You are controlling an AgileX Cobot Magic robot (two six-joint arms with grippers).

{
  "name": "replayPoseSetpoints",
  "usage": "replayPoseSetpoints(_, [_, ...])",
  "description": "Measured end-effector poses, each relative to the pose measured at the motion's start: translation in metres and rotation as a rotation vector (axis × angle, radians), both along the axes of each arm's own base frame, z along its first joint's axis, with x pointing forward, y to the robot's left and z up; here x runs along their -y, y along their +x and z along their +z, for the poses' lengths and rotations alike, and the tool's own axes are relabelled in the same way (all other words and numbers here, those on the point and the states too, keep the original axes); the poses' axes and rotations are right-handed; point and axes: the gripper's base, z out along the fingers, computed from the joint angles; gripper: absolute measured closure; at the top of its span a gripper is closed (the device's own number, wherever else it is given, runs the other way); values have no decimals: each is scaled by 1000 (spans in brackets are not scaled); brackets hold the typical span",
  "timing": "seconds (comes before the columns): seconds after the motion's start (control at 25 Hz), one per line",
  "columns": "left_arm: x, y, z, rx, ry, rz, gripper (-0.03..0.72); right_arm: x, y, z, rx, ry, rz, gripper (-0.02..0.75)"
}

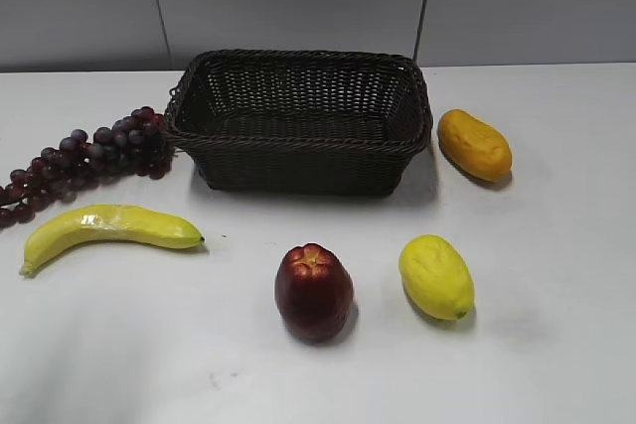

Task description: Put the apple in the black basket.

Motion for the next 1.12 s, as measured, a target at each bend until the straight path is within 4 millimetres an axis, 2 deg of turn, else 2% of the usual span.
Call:
replayPoseSetpoints(0.2, [42, 32, -4, -91, 50, -152, 109, 0, 0, 0, 0, 0, 0, 148])
replayPoseSetpoints(0.32, [75, 44, -16, -151, 85, -254, 109, 0, 0, 0, 0, 0, 0, 148])
replayPoseSetpoints(0.6, [140, 52, -57, -272, 163, -423, 70, 0, 0, 0, 0, 0, 0, 148])
replayPoseSetpoints(0.8, [183, 53, -79, -290, 190, -512, 40, 0, 0, 0, 0, 0, 0, 148])
replayPoseSetpoints(0.96, [206, 59, -102, -325, 209, -536, 38, 0, 0, 0, 0, 0, 0, 148])
replayPoseSetpoints(1.12, [216, 67, -124, -367, 233, -534, 38, 0, 0, 0, 0, 0, 0, 148])
